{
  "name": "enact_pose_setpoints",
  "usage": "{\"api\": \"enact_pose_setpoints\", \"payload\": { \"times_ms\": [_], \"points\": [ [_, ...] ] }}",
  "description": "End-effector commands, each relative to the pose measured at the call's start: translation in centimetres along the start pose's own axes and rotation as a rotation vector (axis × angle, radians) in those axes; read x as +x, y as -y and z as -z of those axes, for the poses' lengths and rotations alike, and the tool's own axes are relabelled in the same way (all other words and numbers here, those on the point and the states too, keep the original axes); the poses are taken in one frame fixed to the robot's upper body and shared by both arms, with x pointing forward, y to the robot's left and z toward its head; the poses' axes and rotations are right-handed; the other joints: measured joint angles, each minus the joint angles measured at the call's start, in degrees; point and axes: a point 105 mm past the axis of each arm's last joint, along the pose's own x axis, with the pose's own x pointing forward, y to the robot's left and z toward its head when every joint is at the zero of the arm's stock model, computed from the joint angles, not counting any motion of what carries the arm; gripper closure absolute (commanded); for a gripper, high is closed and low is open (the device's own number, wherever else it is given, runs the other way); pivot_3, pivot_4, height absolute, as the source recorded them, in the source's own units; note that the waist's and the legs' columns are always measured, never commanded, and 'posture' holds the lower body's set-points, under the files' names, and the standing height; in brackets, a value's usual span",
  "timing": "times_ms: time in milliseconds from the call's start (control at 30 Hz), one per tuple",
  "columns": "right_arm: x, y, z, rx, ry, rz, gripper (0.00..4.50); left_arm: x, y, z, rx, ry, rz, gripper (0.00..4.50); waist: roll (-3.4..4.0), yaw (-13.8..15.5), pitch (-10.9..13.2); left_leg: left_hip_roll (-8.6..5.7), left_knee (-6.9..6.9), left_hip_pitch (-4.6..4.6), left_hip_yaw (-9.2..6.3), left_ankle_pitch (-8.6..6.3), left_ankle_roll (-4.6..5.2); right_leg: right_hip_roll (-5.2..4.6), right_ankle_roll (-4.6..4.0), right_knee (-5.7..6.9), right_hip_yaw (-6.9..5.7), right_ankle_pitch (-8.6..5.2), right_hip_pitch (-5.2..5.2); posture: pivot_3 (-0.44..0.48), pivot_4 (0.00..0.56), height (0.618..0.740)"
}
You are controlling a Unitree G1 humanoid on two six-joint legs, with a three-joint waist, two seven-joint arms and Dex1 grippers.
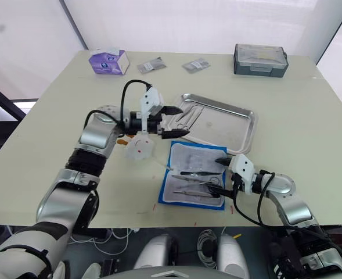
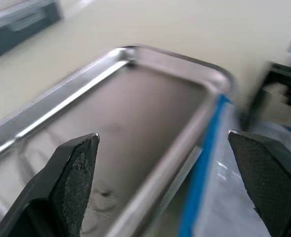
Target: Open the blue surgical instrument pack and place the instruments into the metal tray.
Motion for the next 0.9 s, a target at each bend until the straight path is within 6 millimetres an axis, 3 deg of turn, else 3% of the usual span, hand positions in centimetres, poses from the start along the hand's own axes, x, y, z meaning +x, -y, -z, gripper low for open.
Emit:
{"api": "enact_pose_setpoints", "payload": {
  "times_ms": [33, 367, 533, 900],
  "points": [
    [-0.9, -1.4, 6.1, 0.112, -0.239, -0.003, 0.00, 0.1, 1.9, -0.6, 0.088, -0.003, 0.143, 0.08, -0.03, 0.08, -0.01, 0.00, 0.00, 0.00, -0.01, -0.01, 0.01, 0.00, 0.00, 0.00, -0.01, 0.00, 0.01, 0.000, 0.150, 0.727],
    [-1.0, -1.5, 6.1, 0.115, -0.238, 0.003, 0.00, 1.5, 4.7, 2.8, 0.126, -0.104, 0.269, 0.08, -0.01, 0.07, -0.02, 0.00, 0.01, -0.01, -0.01, -0.03, 0.05, 0.00, 0.00, 0.00, 0.01, 0.00, 0.01, 0.000, 0.150, 0.727],
    [-1.1, -1.4, 6.1, 0.116, -0.238, 0.009, 0.00, 2.0, 4.8, 4.8, 0.159, -0.179, 0.249, 0.08, 0.00, 0.13, -0.03, 0.00, 0.01, 0.00, -0.02, -0.03, 0.06, 0.00, 0.01, 0.00, 0.01, 0.00, 0.00, 0.000, 0.150, 0.727],
    [-1.3, -1.4, 6.2, 0.115, -0.241, 0.008, 0.00, 2.2, 4.8, 5.4, 0.134, -0.171, 0.235, 0.08, 0.00, 0.13, -0.04, 0.00, 0.01, 0.00, -0.04, -0.03, 0.06, 0.00, 0.01, 0.00, 0.01, 0.00, 0.00, 0.000, 0.150, 0.727]
  ]
}}
